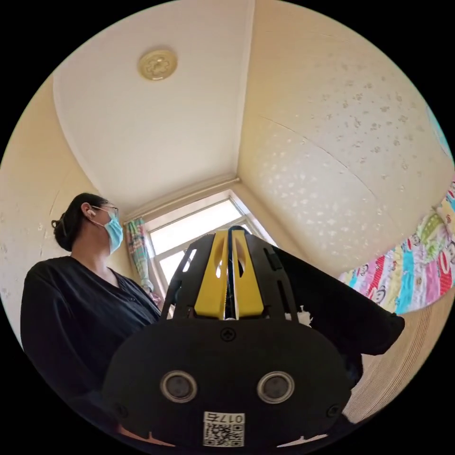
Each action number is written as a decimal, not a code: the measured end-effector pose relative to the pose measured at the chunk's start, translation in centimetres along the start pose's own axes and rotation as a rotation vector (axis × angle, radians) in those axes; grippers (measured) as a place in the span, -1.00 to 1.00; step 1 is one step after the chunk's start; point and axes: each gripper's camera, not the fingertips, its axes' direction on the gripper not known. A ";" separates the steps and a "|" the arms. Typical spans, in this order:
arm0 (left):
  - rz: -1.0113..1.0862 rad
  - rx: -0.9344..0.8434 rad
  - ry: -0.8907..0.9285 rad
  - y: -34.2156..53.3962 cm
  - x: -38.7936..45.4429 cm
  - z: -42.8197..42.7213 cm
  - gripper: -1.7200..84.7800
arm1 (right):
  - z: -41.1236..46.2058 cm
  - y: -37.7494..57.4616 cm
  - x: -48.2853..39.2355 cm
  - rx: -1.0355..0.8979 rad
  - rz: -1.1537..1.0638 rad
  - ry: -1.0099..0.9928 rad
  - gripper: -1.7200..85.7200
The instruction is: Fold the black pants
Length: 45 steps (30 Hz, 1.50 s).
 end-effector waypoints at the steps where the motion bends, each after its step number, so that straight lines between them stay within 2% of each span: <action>1: -0.010 -0.004 0.007 0.2 -0.2 0.2 -0.78 | 0.9 -0.5 -0.1 -0.001 0.002 -0.043 -0.94; 3: -0.050 -0.029 0.077 0.9 -0.9 1.0 -0.73 | 2.8 -1.7 -0.1 -0.050 0.053 -0.051 -0.94; 6: -0.038 -0.095 0.150 1.9 -0.4 2.8 -0.68 | 6.6 -2.9 -2.1 -0.157 -0.017 -0.073 -0.94; 8: -0.024 -0.139 0.190 2.7 0.3 4.2 -0.66 | 8.5 -3.6 -2.8 -0.164 -0.040 -0.153 -0.94; 12: -0.012 -0.283 0.412 4.9 3.2 9.2 -0.62 | 10.6 -4.5 -2.6 -0.163 -0.016 -0.228 -0.94; 14: -0.016 -0.347 0.456 5.8 4.7 11.1 -0.59 | 11.1 -4.5 -1.7 -0.130 0.044 -0.343 -0.94; 19: 0.106 -0.454 0.451 8.1 8.6 14.3 -0.57 | 11.1 -4.2 0.1 -0.007 0.175 -0.609 -0.94; 21: 0.182 -0.520 0.519 9.4 10.6 16.1 -0.54 | 11.6 -4.6 -0.2 -0.021 0.190 -0.661 -0.94; 23: 0.229 -0.556 0.469 9.8 11.8 17.3 -0.51 | 12.8 -5.2 -1.2 -0.079 0.178 -0.703 -0.94; 28: 0.297 -0.402 0.259 9.0 12.3 18.0 -0.56 | 15.9 -4.9 -3.8 -0.129 0.156 -0.827 -0.94; 30: 0.242 -0.303 0.256 8.0 11.7 17.6 -0.76 | 16.5 -4.8 -4.9 -0.148 0.127 -0.839 -0.94; 31: 0.233 -0.290 0.253 7.7 11.5 17.6 -0.78 | 16.6 -4.7 -5.4 -0.162 0.104 -0.830 -0.94; 34: 0.060 -0.211 0.243 5.7 8.7 16.9 -0.83 | 15.3 -4.2 -5.9 -0.183 0.059 -0.764 -0.93; 36: -0.138 -0.136 0.360 4.4 5.0 16.2 -0.84 | 14.1 -3.6 -5.9 -0.227 0.044 -0.712 -0.93; 39: -0.199 -0.046 0.475 2.4 2.6 15.1 -0.84 | 12.5 -2.2 -6.4 -0.425 -0.011 -0.503 -0.91; 41: -0.149 -0.017 0.476 0.9 2.8 14.3 -0.84 | 12.7 0.0 -6.9 -0.696 -0.013 -0.214 -0.89; 42: -0.084 -0.017 0.450 -0.1 3.5 14.0 -0.84 | 13.0 0.7 -6.8 -0.788 0.005 -0.129 -0.89; 43: -0.040 -0.019 0.427 -0.5 4.1 13.8 -0.84 | 13.7 2.3 -6.6 -0.980 0.017 0.058 -0.87; 44: 0.046 -0.035 0.373 -1.2 5.4 13.7 -0.85 | 14.4 3.8 -6.4 -1.091 0.007 0.276 -0.84; 45: 0.120 -0.063 0.324 -1.6 6.9 14.0 -0.85 | 14.6 4.4 -6.2 -1.106 0.000 0.380 -0.82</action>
